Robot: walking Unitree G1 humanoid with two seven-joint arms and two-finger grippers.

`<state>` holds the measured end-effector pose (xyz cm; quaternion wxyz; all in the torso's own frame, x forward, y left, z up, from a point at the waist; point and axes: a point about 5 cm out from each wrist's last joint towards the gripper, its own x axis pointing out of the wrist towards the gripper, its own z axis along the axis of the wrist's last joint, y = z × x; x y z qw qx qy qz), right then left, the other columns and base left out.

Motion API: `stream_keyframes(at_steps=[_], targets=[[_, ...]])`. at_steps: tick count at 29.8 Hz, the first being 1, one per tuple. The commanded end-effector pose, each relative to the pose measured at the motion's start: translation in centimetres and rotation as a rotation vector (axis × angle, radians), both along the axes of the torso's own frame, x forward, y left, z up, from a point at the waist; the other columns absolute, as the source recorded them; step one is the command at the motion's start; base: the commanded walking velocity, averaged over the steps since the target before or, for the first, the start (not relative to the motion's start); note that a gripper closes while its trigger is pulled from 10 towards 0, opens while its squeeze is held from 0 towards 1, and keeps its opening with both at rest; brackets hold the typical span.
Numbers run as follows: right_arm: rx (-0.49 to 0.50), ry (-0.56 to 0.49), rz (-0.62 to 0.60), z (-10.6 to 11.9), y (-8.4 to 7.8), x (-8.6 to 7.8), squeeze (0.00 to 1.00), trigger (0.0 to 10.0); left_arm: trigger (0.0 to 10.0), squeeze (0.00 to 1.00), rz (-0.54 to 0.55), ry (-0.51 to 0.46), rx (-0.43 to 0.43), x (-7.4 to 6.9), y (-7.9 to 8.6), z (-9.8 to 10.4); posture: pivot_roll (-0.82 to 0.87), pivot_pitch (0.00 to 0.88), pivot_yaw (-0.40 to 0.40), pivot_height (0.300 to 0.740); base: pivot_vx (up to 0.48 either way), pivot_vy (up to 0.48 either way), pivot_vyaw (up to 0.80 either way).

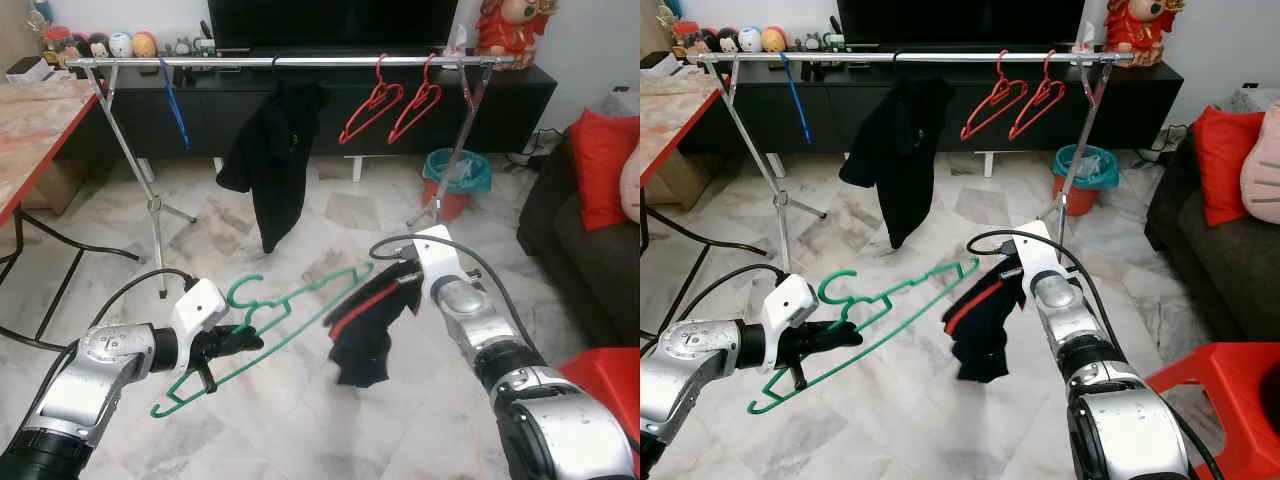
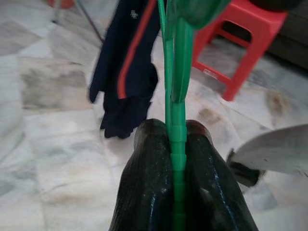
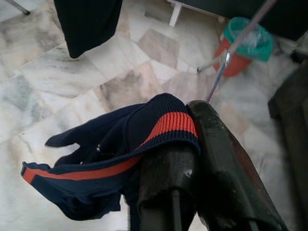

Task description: Hang hanger

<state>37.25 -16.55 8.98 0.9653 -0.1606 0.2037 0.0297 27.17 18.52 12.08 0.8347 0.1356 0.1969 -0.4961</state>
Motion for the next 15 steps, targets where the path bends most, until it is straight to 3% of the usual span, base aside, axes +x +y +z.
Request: stream_keyframes(at_steps=[1, 6, 8, 13, 15], targets=[[0.024, -0.038, -0.001, 1.6, 1.0, 0.9, 0.00, 10.0, 10.0, 0.00, -0.043, 0.018, -0.003, -0.4, -0.7, 0.7, -0.07, 0.000, -0.024, 0.740, 0.000, 0.000, 0.00], [0.031, -0.042, 0.018, 1.8, 2.4, 1.1, 0.00, 10.0, 10.0, 0.00, -0.086, 0.059, 0.038, -1.1, -0.9, 0.8, -0.07, 0.000, -0.020, 0.740, 0.000, 0.000, 0.00], [0.085, -0.045, 0.033, 2.1, 3.4, 1.2, 0.00, 10.0, 10.0, 0.00, -0.082, 0.065, 0.059, -1.1, -0.7, 0.7, -0.07, 0.000, -0.020, 0.740, 0.000, 0.000, 0.00], [0.084, -0.052, 0.060, 2.6, 4.3, 1.3, 0.00, 10.0, 10.0, 0.00, -0.088, 0.070, 0.070, -1.1, -0.8, 0.5, -0.06, 0.000, -0.020, 0.740, 0.000, 0.000, 0.00], [0.132, -0.050, 0.075, 2.9, 5.2, 1.4, 0.00, 10.0, 10.0, 0.00, -0.078, 0.066, 0.076, -1.0, -1.0, 0.5, -0.07, 0.000, -0.018, 0.740, 0.000, 0.000, 0.00]])
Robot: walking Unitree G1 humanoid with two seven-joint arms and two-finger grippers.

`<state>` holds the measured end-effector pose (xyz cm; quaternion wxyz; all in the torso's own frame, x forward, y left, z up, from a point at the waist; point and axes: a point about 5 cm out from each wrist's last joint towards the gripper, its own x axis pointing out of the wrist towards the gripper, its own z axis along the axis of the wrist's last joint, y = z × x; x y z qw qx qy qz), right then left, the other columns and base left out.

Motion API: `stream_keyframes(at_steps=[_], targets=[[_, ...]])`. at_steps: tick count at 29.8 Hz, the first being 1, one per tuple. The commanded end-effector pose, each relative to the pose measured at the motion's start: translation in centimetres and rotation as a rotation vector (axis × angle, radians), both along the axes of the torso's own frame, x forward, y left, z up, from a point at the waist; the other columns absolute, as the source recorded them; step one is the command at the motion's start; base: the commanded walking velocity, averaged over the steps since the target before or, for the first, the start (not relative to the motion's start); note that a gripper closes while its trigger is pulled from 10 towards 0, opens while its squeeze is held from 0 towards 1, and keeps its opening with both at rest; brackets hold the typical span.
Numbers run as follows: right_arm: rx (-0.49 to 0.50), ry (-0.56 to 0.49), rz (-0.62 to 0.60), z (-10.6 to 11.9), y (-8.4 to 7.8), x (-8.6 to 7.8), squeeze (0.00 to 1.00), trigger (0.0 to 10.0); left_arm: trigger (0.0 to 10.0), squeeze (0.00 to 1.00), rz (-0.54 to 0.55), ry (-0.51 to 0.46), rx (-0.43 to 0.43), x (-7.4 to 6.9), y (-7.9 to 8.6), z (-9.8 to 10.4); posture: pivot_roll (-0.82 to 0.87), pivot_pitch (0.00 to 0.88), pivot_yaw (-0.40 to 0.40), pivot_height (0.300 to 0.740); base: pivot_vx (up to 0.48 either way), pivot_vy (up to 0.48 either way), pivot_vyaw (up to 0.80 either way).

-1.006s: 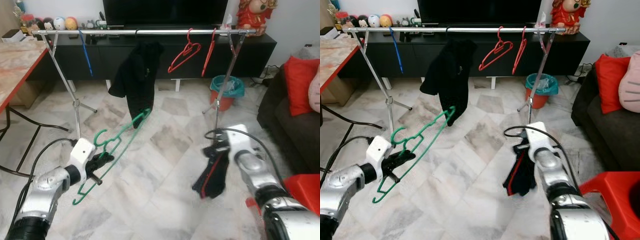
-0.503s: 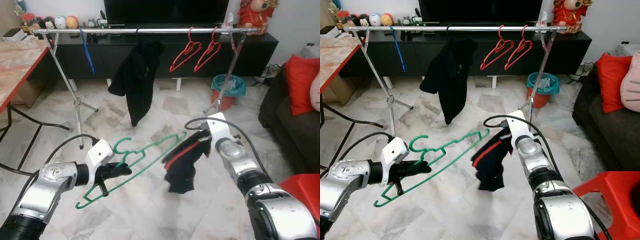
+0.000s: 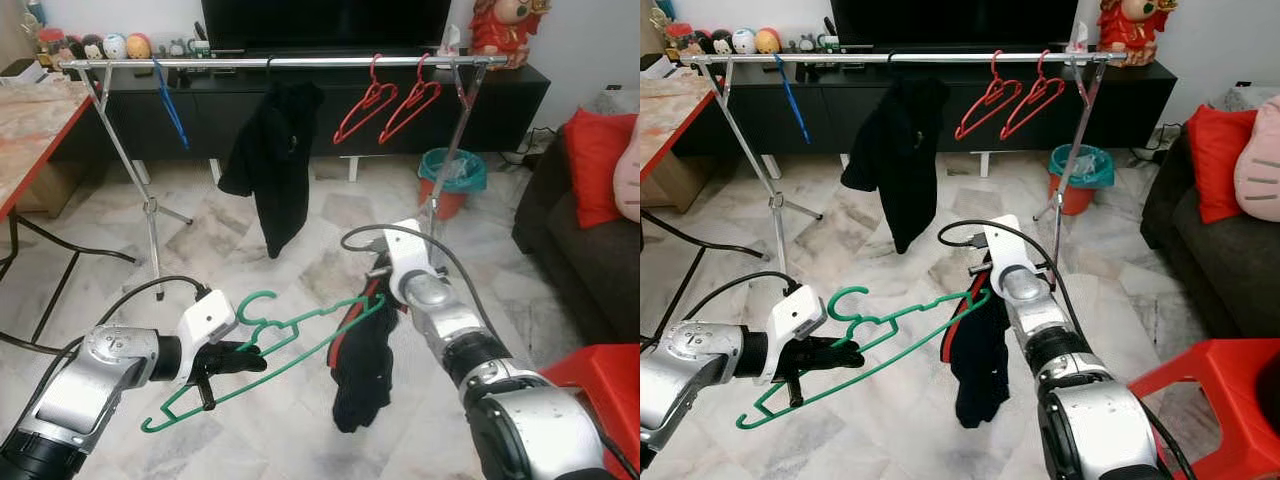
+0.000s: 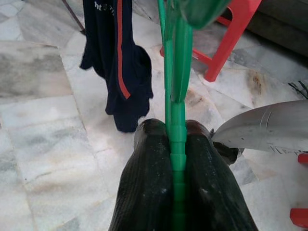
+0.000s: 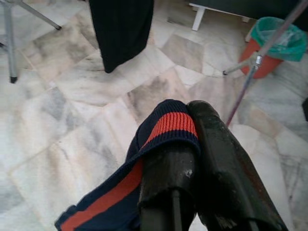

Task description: Hang hanger

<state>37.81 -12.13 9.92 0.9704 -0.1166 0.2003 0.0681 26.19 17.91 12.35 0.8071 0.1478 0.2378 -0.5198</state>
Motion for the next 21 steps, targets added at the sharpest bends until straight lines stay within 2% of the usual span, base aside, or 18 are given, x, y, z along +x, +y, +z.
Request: stream_keyframes(at_steps=[1, 4, 9, 17, 21], targets=[[0.034, -0.056, 0.019, 2.0, 0.9, 0.8, 0.00, 10.0, 10.0, 0.00, -0.015, -0.017, 0.021, 0.1, -0.4, 0.2, -0.07, 0.000, -0.018, 0.740, 0.000, 0.000, 0.00], [0.029, -0.063, 0.039, 2.3, 1.5, 0.9, 0.00, 10.0, 10.0, 0.00, 0.008, -0.018, 0.023, 0.3, -0.4, 0.2, -0.07, 0.000, -0.018, 0.740, 0.000, 0.000, 0.00], [0.036, -0.062, 0.073, 2.4, 2.8, 0.7, 0.00, 10.0, 10.0, 0.00, 0.095, -0.086, 0.054, 1.4, -0.2, -0.3, -0.07, 0.000, -0.017, 0.740, 0.000, 0.000, 0.00], [0.038, -0.056, 0.083, 2.7, 2.8, 0.6, 0.00, 10.0, 10.0, 0.00, 0.219, -0.135, 0.066, 2.6, 0.5, -0.4, -0.07, 0.000, -0.016, 0.740, 0.000, 0.000, 0.00], [0.010, -0.055, 0.125, 2.8, 3.0, 0.4, 0.00, 10.0, 10.0, 0.00, 0.231, -0.136, 0.069, 2.8, 0.5, -0.7, -0.07, 0.000, -0.016, 0.740, 0.000, 0.000, 0.00]])
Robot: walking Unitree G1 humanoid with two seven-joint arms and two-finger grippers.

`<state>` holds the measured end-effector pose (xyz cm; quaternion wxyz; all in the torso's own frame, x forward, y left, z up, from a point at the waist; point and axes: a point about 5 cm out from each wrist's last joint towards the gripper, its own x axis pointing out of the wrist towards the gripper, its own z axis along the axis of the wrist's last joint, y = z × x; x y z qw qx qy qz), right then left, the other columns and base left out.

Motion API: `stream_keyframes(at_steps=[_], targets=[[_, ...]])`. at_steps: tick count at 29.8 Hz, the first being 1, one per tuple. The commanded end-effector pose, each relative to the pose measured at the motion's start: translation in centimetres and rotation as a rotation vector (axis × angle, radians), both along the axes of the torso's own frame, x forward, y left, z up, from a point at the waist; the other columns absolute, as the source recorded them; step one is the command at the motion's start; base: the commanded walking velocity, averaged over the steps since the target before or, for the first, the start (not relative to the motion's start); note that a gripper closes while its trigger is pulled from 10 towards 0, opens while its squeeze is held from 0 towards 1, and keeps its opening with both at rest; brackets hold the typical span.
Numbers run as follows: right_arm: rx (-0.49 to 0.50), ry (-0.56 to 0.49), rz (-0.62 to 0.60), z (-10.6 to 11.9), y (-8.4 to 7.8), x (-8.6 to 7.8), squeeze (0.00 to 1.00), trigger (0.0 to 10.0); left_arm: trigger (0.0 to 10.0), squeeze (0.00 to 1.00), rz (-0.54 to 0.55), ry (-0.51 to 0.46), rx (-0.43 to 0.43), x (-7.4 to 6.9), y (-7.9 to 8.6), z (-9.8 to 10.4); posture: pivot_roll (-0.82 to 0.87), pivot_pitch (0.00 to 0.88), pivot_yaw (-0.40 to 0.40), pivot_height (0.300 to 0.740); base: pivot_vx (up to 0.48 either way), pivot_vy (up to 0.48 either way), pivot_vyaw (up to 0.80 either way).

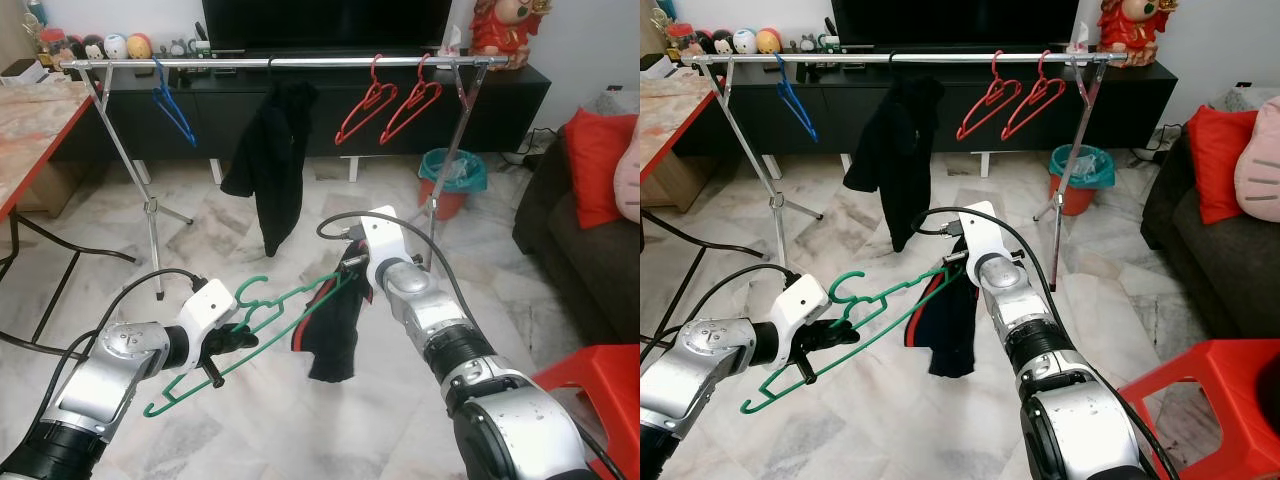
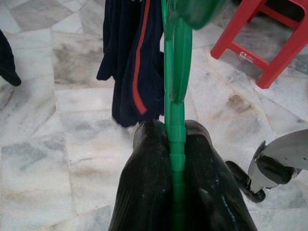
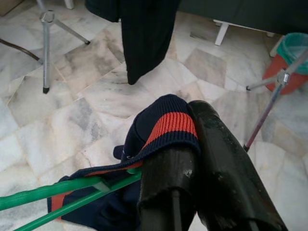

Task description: Hang hanger

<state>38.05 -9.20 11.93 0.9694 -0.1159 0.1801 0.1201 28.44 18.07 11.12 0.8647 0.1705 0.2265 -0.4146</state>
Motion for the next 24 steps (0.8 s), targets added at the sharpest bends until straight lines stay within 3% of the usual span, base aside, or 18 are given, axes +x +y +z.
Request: stream_keyframes(at_steps=[1, 7, 20, 24], targets=[[-0.071, -0.042, 0.057, 0.8, 0.2, 0.0, 0.00, 10.0, 10.0, 0.00, 0.016, -0.034, 0.014, 0.5, 0.3, 0.4, -0.08, 0.000, -0.015, 0.740, 0.000, 0.000, 0.00], [-0.168, -0.064, 0.142, 1.0, 0.6, -0.4, 0.00, 10.0, 10.0, 0.00, -0.007, -0.018, -0.002, 0.3, -0.1, 0.2, -0.08, 0.000, -0.012, 0.740, 0.000, 0.000, 0.00], [-0.199, -0.048, 0.215, 2.0, 1.7, -1.5, 0.00, 10.0, 10.0, 0.00, 0.042, -0.045, 0.020, 1.1, -0.4, 0.0, -0.08, 0.000, -0.004, 0.740, 0.000, 0.000, 0.00], [-0.168, -0.036, 0.248, 2.7, 2.5, -2.1, 0.00, 10.0, 10.0, 0.00, 0.041, -0.035, 0.026, 1.1, -0.5, 0.0, -0.08, 0.000, -0.004, 0.740, 0.000, 0.000, 0.00]])
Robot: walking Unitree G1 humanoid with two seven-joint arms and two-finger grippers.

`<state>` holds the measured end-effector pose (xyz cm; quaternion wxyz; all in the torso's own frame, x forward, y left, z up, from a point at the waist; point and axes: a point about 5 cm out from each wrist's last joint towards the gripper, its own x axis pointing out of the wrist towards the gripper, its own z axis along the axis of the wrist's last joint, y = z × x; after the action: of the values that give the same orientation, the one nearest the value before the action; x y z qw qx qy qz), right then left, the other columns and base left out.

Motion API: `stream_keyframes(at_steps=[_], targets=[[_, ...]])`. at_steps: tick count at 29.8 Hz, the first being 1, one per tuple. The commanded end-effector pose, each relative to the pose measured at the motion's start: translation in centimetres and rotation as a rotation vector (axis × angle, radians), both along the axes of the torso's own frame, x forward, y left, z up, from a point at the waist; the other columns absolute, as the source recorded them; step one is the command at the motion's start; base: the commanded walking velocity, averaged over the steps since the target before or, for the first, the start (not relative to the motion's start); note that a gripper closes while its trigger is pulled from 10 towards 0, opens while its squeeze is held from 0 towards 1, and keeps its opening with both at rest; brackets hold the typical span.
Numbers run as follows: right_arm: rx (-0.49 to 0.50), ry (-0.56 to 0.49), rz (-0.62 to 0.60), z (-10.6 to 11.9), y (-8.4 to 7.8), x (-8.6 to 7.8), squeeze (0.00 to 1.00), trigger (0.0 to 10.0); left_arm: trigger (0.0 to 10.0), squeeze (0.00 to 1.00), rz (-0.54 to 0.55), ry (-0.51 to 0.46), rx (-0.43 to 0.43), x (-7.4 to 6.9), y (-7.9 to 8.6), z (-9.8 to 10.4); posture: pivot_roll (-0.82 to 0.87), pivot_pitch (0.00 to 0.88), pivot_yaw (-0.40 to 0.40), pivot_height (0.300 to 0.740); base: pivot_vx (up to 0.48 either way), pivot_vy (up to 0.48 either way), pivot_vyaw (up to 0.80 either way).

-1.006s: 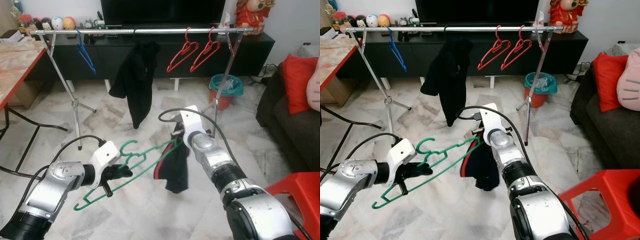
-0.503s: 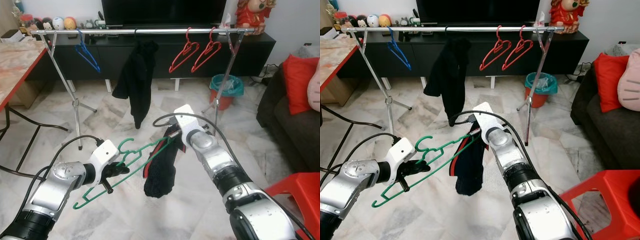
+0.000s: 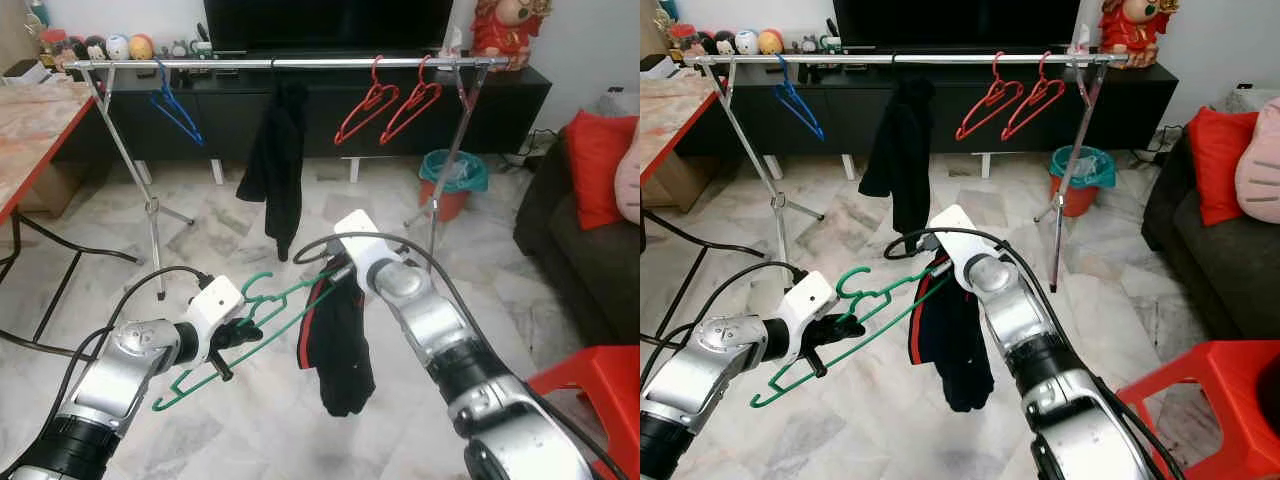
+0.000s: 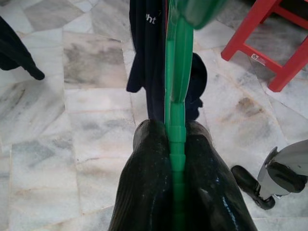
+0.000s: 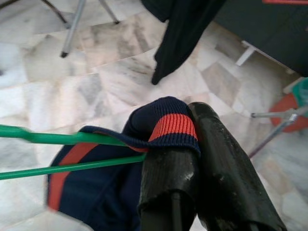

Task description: Hang hanger

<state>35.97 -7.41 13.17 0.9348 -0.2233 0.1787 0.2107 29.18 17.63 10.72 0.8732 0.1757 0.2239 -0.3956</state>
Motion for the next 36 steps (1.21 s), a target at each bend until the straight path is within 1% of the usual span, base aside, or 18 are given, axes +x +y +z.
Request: stream_keyframes(at_steps=[1, 2, 4, 6, 7, 8, 12, 16, 17, 18, 19, 21, 24, 26, 29, 32, 34, 36], targets=[[0.022, -0.030, 0.025, 1.6, 0.8, -0.2, 0.00, 10.0, 10.0, 0.00, 0.007, -0.017, 0.021, 0.4, 0.0, 0.4, -0.08, 0.000, -0.003, 0.740, 0.000, 0.000, 0.00], [0.022, -0.023, 0.026, 1.9, 1.1, -0.6, 0.00, 10.0, 10.0, 0.00, 0.026, -0.023, 0.041, 0.6, 0.1, 0.3, -0.09, 0.000, -0.003, 0.740, 0.000, 0.000, 0.00], [0.034, -0.005, 0.019, 1.9, 1.2, -0.9, 0.00, 10.0, 10.0, 0.00, 0.046, -0.032, 0.047, 0.8, 0.1, 0.3, -0.09, 0.000, -0.003, 0.740, 0.000, 0.000, 0.00], [0.036, 0.002, 0.018, 1.9, 1.2, -1.1, 0.00, 10.0, 10.0, 0.00, 0.058, -0.036, 0.050, 1.0, 0.1, 0.3, -0.09, 0.000, -0.003, 0.740, 0.000, 0.000, 0.00], [0.032, 0.004, 0.022, 1.7, 1.2, -1.4, 0.00, 10.0, 10.0, 0.00, 0.074, -0.044, 0.068, 1.2, 0.2, 0.3, -0.09, 0.000, -0.003, 0.740, 0.000, 0.000, 0.00], [0.037, 0.016, 0.000, 1.5, 1.0, -1.6, 0.00, 10.0, 10.0, 0.00, 0.083, -0.051, 0.081, 1.3, 0.3, 0.2, -0.09, 0.000, -0.004, 0.740, 0.000, 0.000, 0.00], [0.057, 0.035, 0.001, 1.3, 0.9, -1.9, 0.00, 10.0, 10.0, 0.00, 0.093, -0.061, 0.073, 1.4, 0.2, 0.2, -0.09, 0.000, -0.004, 0.740, 0.000, 0.000, 0.00], [0.034, 0.058, 0.044, 1.7, 1.4, -2.5, 0.00, 10.0, 10.0, 0.00, 0.103, -0.064, 0.080, 1.5, 0.1, 0.1, -0.09, 0.000, -0.004, 0.740, 0.000, 0.000, 0.00], [0.001, 0.051, 0.053, 1.7, 1.3, -2.6, 0.00, 10.0, 10.0, 0.00, 0.113, -0.068, 0.087, 1.6, 0.1, 0.1, -0.08, 0.000, -0.006, 0.740, 0.000, 0.000, 0.00], [0.001, 0.051, 0.053, 1.7, 1.3, -2.6, 0.00, 10.0, 10.0, 0.00, 0.113, -0.068, 0.087, 1.6, 0.1, 0.1, -0.08, 0.000, -0.006, 0.740, 0.000, 0.000, 0.00], [-0.047, 0.038, 0.059, 1.5, 1.1, -2.7, 0.00, 10.0, 10.0, 0.00, 0.125, -0.071, 0.092, 1.7, 0.2, 0.0, -0.08, 0.000, -0.006, 0.740, 0.000, 0.000, 0.00], [-0.060, 0.036, 0.062, 1.4, 1.0, -2.7, 0.00, 10.0, 10.0, 0.00, 0.130, -0.075, 0.094, 1.8, 0.3, 0.1, -0.08, 0.000, -0.006, 0.740, 0.000, 0.000, 0.00], [-0.051, 0.057, 0.096, 1.5, 1.4, -3.1, 0.00, 10.0, 10.0, 0.00, 0.133, -0.076, 0.098, 1.9, 0.3, 0.0, -0.09, 0.000, -0.004, 0.740, 0.000, 0.000, 0.00], [-0.019, 0.072, 0.178, 1.8, 2.4, -3.8, 0.00, 10.0, 10.0, 0.00, 0.132, -0.075, 0.097, 1.9, 0.3, -0.1, -0.09, 0.000, -0.004, 0.740, 0.000, 0.000, 0.00], [-0.009, 0.083, 0.235, 2.3, 3.1, -4.4, 0.00, 10.0, 10.0, 0.00, 0.133, -0.075, 0.097, 1.9, 0.3, -0.1, -0.09, 0.000, -0.002, 0.740, 0.000, 0.000, 0.00], [-0.001, 0.075, 0.249, 3.0, 3.3, -4.6, 0.00, 10.0, 10.0, 0.00, 0.125, -0.061, 0.101, 1.9, 0.2, -0.2, -0.09, 0.000, 0.000, 0.740, 0.000, 0.000, 0.00], [-0.017, 0.060, 0.275, 3.4, 3.5, -4.7, 0.00, 10.0, 10.0, 0.00, 0.108, -0.051, 0.107, 1.7, 0.1, -0.4, -0.09, 0.000, 0.000, 0.740, 0.000, 0.000, 0.00], [-0.008, 0.065, 0.285, 3.4, 3.6, -4.8, 0.00, 10.0, 10.0, 0.00, 0.105, -0.050, 0.107, 1.6, 0.1, -0.4, -0.09, 0.000, 0.000, 0.740, 0.000, 0.000, 0.00]])
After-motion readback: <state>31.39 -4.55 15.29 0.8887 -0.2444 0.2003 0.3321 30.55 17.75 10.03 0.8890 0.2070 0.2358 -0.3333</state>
